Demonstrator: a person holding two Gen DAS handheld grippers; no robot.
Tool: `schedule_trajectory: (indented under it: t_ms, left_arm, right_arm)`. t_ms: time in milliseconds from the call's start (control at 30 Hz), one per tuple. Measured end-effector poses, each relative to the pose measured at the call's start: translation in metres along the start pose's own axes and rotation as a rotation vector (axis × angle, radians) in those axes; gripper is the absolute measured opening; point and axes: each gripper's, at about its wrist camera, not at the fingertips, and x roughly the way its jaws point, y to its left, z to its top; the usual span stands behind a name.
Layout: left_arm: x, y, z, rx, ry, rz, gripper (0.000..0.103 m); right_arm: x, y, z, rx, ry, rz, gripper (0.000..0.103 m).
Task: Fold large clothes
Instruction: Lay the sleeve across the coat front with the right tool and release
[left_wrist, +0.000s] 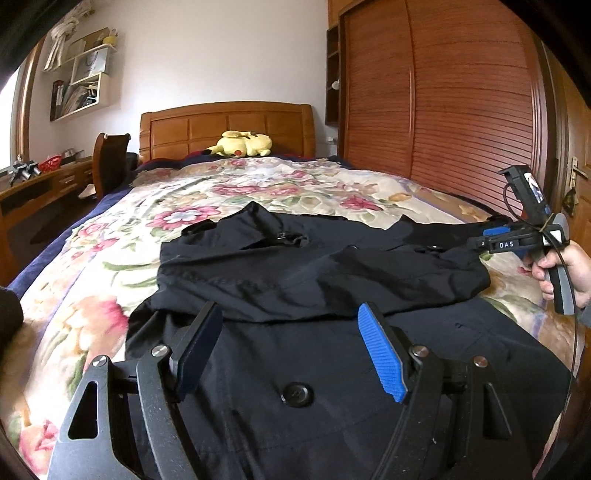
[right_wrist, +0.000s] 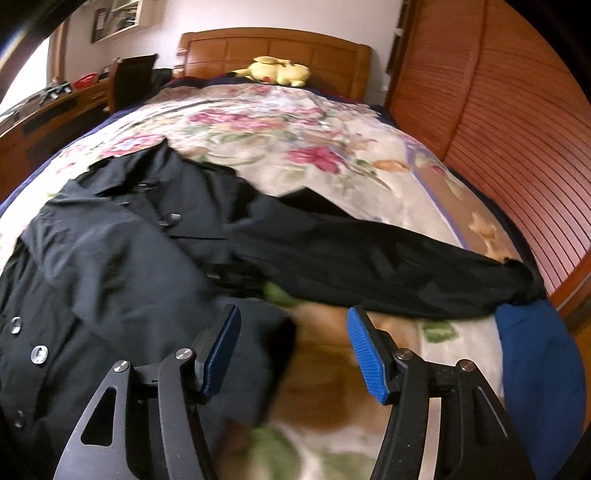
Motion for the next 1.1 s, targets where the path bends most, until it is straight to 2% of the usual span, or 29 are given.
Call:
schedule_trajectory:
  t_ms: [67, 333, 600, 833, 1100]
  left_arm:
    - [0.003, -0.002, 0.0, 0.003, 0.004, 0.002, 0.077]
    - [0.01, -0.002, -0.002, -0.006, 0.022, 0.004, 0.077]
    - [0.02, -0.006, -0.002, -0.001, 0.04, 0.006, 0.077]
    - [0.029, -0.008, -0.004, 0.006, 0.068, 0.005, 0.077]
    - [0.031, -0.007, -0.005, 0.006, 0.075, 0.002, 0.077]
  right_arm:
    - [0.008, -0.016, -0.001, 0.008, 0.009, -0.022, 0.067]
    - [0.035, -0.097, 0.015, 0.054, 0.024, -0.147, 0.068]
    - [0.061, -0.173, 0.041, 0.182, 0.032, -0.262, 0.068]
    - [0.092, -0.217, 0.048, 0.287, 0.086, -0.338, 0.068]
    - [0.11, -0.227, 0.048, 0.338, 0.134, -0.382, 0.068]
